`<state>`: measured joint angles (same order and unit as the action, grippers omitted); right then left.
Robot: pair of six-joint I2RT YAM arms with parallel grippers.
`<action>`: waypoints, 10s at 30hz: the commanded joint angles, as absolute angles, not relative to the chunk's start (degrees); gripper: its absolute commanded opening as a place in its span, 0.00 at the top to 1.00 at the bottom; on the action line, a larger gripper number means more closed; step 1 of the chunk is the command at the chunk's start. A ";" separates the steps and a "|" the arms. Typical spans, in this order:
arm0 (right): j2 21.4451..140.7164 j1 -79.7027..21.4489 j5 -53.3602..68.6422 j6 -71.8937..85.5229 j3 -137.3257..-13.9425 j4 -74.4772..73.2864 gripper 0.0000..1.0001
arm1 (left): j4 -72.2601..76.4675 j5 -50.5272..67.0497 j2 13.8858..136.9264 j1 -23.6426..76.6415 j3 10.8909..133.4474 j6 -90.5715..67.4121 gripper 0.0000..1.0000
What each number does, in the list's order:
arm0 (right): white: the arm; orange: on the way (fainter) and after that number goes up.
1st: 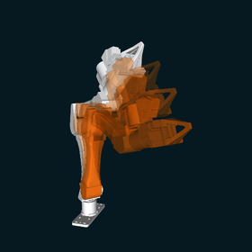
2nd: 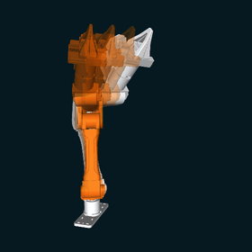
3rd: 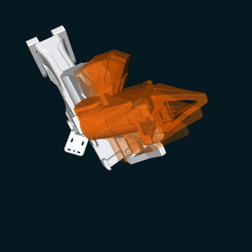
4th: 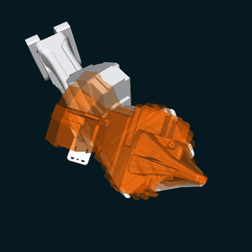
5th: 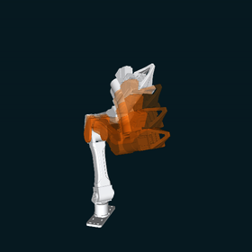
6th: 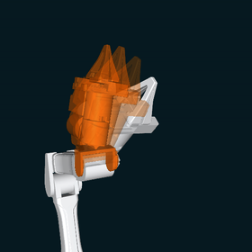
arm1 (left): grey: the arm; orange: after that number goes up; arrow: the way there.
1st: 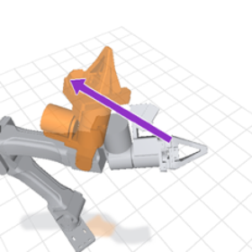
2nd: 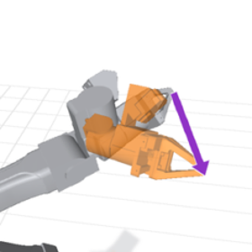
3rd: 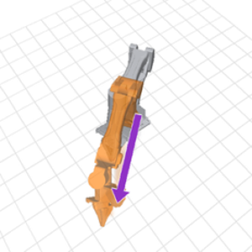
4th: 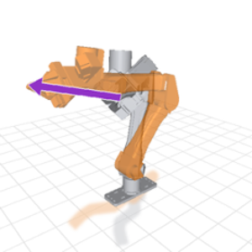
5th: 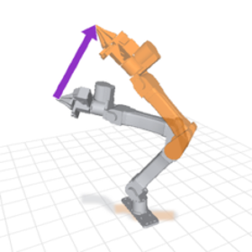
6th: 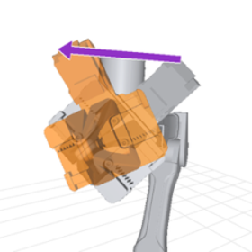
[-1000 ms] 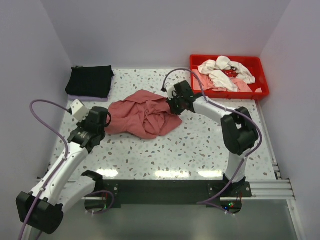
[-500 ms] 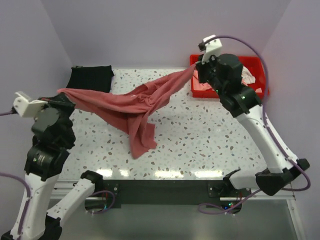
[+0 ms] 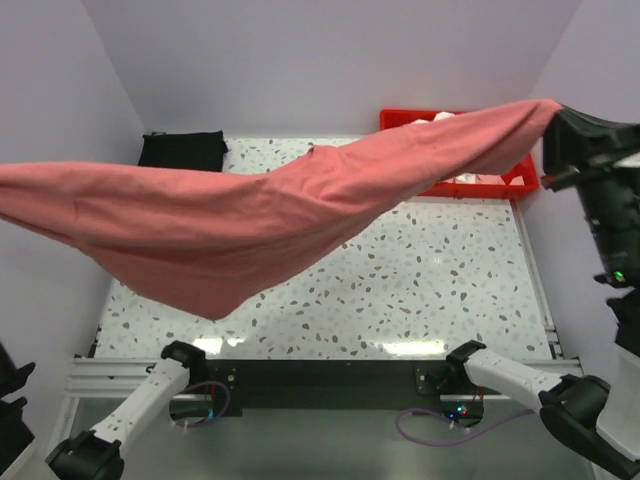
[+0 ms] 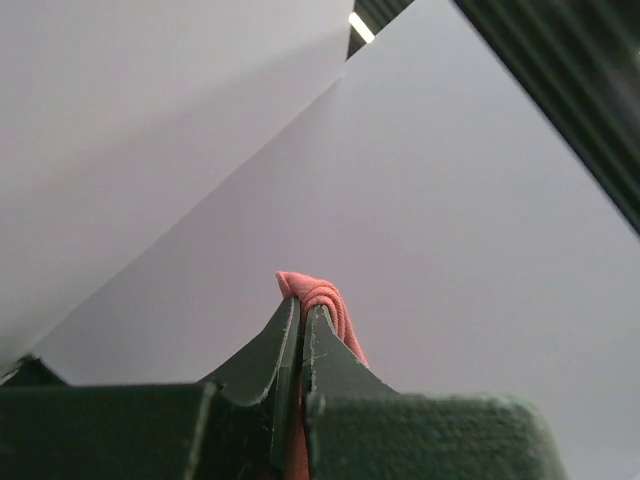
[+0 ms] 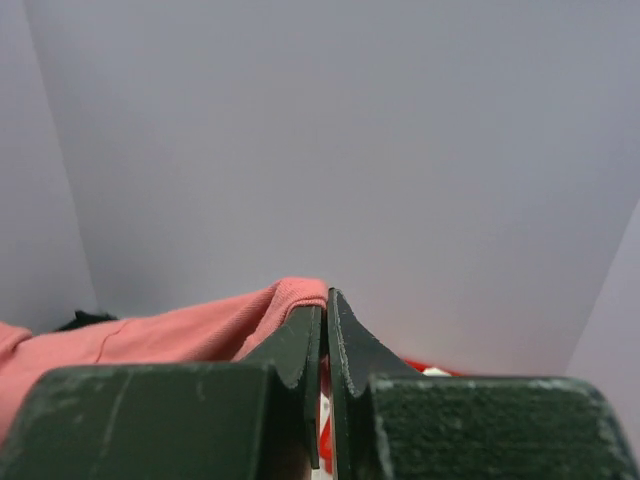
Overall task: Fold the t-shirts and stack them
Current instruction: Flatten the tshirt out
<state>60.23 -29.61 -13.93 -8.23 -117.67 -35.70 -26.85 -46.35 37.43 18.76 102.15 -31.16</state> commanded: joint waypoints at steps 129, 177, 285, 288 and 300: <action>77.87 -38.76 5.55 36.91 -36.91 -25.75 0.01 | -19.34 -15.56 94.22 14.69 54.95 -37.61 0.00; 95.89 -7.65 7.73 15.21 -68.38 -32.44 0.01 | -19.19 -12.31 63.78 17.14 44.10 -46.07 0.00; 93.26 -8.61 1.76 15.47 -56.95 -35.68 0.01 | -17.13 -4.56 84.56 13.53 46.58 -40.43 0.00; 90.19 -8.79 4.12 15.12 -57.57 -35.33 0.01 | -21.08 -8.59 79.56 16.69 47.46 -41.83 0.00; 80.95 -8.96 10.72 16.26 -54.58 -32.61 0.01 | -45.26 -10.57 54.33 35.75 36.84 -62.02 0.00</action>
<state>82.28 -8.95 7.97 16.43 -55.29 -34.09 -35.59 -11.70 58.19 30.44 40.82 -52.16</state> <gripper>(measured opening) 0.987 0.997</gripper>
